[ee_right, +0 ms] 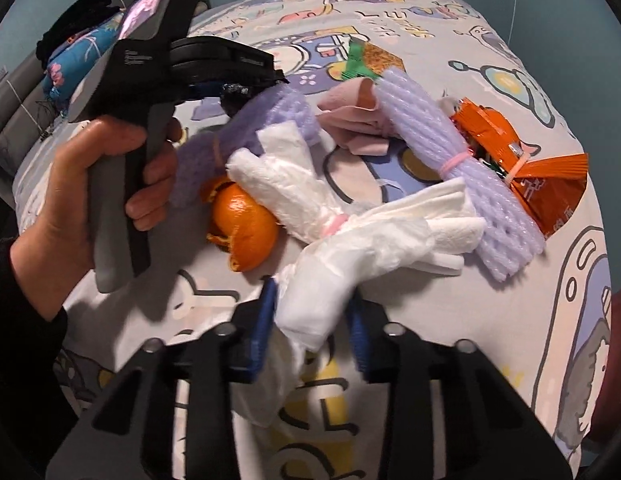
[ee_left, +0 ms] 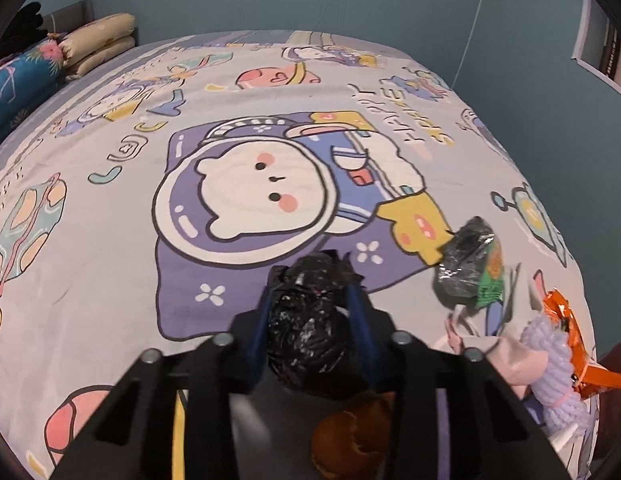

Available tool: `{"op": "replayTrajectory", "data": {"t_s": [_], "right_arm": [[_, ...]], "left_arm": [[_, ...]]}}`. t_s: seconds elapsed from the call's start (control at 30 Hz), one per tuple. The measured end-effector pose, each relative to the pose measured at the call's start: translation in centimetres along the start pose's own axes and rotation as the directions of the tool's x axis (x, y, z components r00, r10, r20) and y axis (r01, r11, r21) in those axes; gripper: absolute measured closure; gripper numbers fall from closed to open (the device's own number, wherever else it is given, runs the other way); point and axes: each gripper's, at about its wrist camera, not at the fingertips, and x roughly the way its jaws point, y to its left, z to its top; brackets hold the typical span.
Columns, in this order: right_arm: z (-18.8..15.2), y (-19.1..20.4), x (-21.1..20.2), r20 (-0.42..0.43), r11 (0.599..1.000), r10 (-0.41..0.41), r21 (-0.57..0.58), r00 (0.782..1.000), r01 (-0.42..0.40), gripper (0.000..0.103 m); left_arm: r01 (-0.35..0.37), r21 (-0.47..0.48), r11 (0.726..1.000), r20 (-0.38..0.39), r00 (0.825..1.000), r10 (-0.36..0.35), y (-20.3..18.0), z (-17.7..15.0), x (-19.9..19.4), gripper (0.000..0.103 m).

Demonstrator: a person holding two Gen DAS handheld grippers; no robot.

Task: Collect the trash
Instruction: 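Grasp the second black bag with the left tool while the right tool grasps white plastic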

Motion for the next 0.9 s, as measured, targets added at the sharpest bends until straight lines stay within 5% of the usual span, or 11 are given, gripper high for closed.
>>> {"op": "replayTrajectory", "data": {"t_s": [0.9], "right_arm": [[0.4, -1.4, -6.1, 0.121, 0.991, 0.118, 0.046, 0.986, -0.124, 0.085]], "left_arm": [[0.062, -0.143, 0.988, 0.080, 0.995, -0.051, 2.6, -1.4, -7.4, 0.077]]}}
